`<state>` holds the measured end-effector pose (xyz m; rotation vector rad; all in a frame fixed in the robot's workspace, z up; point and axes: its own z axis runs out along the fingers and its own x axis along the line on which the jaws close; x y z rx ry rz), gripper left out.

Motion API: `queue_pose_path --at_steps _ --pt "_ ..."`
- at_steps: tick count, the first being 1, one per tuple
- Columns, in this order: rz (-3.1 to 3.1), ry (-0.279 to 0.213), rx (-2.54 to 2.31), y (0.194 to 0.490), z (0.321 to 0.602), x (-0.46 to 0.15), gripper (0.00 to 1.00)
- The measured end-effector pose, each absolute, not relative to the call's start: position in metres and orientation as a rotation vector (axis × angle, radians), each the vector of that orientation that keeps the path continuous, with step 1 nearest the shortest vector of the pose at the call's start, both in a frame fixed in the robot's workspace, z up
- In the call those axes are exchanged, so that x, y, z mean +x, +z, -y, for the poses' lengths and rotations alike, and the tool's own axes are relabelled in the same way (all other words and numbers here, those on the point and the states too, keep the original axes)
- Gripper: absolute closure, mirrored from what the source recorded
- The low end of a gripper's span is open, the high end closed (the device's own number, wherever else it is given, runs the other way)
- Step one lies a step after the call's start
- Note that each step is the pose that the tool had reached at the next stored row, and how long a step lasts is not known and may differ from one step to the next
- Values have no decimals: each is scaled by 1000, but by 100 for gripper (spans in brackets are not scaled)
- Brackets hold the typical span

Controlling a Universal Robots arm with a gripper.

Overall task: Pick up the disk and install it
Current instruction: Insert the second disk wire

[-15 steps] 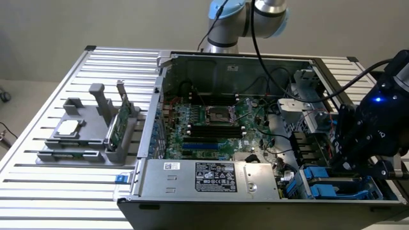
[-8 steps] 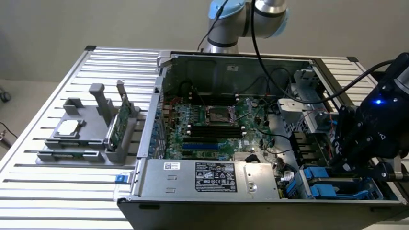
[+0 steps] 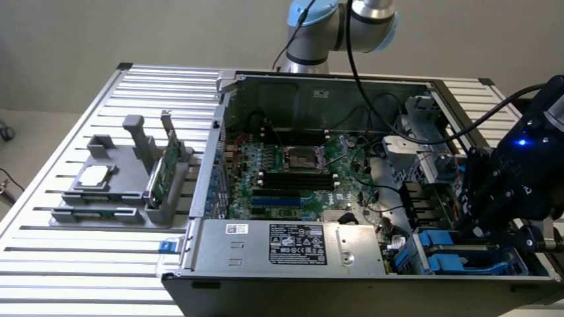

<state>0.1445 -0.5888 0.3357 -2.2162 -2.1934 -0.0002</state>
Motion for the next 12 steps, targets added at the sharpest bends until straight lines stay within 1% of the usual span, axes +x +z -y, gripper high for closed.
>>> queue_pose_path --at_steps 4,5,7,8,12 --pt "2194 0 -2216 335 589 145 84" --pt "2194 0 -2216 335 589 145 82" --pt "2193 -1 -2216 336 589 145 82" --pt "2193 -1 -2215 337 589 145 75" --pt "2193 0 -2215 345 589 144 75"
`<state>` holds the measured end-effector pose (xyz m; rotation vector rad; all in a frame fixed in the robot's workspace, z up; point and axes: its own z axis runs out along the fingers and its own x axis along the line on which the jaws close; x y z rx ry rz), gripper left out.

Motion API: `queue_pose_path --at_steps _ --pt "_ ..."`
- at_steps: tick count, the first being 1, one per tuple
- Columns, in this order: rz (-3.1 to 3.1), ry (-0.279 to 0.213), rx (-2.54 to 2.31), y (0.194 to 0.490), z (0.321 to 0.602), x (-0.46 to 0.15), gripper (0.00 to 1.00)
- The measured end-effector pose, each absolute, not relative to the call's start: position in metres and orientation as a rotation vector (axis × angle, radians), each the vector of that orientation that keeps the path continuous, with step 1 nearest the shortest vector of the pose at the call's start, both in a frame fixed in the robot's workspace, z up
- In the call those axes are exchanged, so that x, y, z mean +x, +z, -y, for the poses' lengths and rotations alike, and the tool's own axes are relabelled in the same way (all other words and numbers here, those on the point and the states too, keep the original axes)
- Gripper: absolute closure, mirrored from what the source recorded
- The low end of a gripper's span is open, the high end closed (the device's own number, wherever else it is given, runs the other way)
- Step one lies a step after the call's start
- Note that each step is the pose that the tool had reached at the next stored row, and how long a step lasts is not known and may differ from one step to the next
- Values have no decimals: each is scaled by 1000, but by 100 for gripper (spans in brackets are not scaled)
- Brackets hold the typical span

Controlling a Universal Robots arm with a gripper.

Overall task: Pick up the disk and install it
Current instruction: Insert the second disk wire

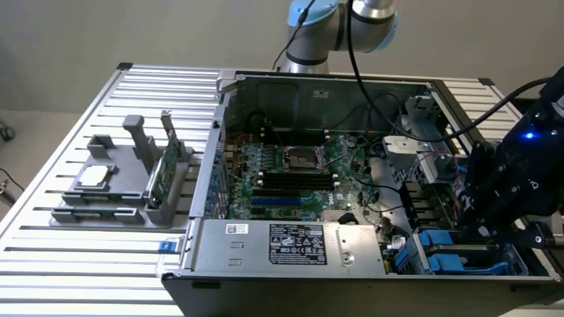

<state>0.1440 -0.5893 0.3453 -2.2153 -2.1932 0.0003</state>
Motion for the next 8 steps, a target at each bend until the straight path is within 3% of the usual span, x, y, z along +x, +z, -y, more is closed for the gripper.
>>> queue_pose_path --at_steps 8 --pt "2194 1 -2213 355 589 127 75"
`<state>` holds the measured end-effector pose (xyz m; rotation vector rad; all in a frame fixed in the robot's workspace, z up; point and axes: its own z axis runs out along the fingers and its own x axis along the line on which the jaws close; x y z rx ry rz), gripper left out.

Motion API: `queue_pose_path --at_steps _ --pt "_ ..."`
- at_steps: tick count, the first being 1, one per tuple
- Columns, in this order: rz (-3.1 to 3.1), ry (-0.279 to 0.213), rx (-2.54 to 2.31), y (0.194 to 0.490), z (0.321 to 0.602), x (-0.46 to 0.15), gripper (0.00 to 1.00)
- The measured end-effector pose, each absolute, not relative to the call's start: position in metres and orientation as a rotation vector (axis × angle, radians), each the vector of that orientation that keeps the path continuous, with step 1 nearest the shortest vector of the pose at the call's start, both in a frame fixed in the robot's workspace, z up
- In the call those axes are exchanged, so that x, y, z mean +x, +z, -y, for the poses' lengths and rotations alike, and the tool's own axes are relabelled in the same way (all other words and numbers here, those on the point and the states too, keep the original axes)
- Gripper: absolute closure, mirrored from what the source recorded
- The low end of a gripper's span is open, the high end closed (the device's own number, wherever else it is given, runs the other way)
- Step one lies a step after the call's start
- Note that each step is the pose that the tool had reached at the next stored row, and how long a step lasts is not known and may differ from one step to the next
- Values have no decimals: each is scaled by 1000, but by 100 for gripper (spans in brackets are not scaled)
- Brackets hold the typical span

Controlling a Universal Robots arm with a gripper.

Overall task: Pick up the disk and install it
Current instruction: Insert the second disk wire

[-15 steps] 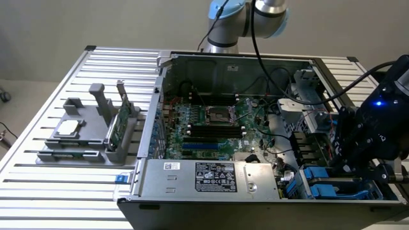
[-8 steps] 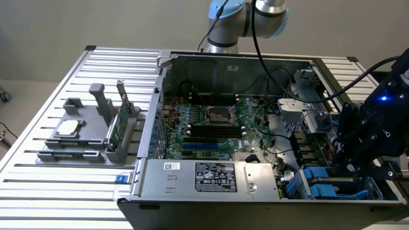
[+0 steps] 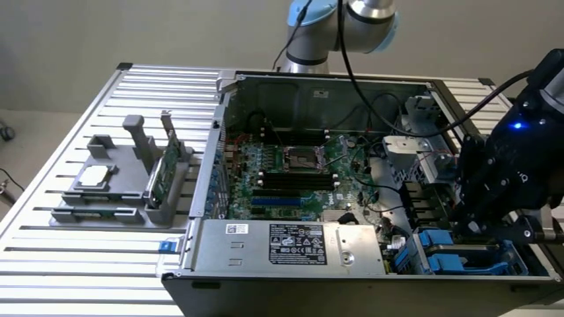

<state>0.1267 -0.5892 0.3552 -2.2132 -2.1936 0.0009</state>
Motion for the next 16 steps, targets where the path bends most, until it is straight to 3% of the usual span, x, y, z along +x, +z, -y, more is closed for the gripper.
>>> queue_pose_path --at_steps 1,2,4,16 --pt "2194 1 -2213 357 589 125 75" --pt "2194 2 -2212 359 588 123 84" --pt "2194 2 -2212 363 586 120 89" --pt "2194 1 -2213 364 586 120 89"
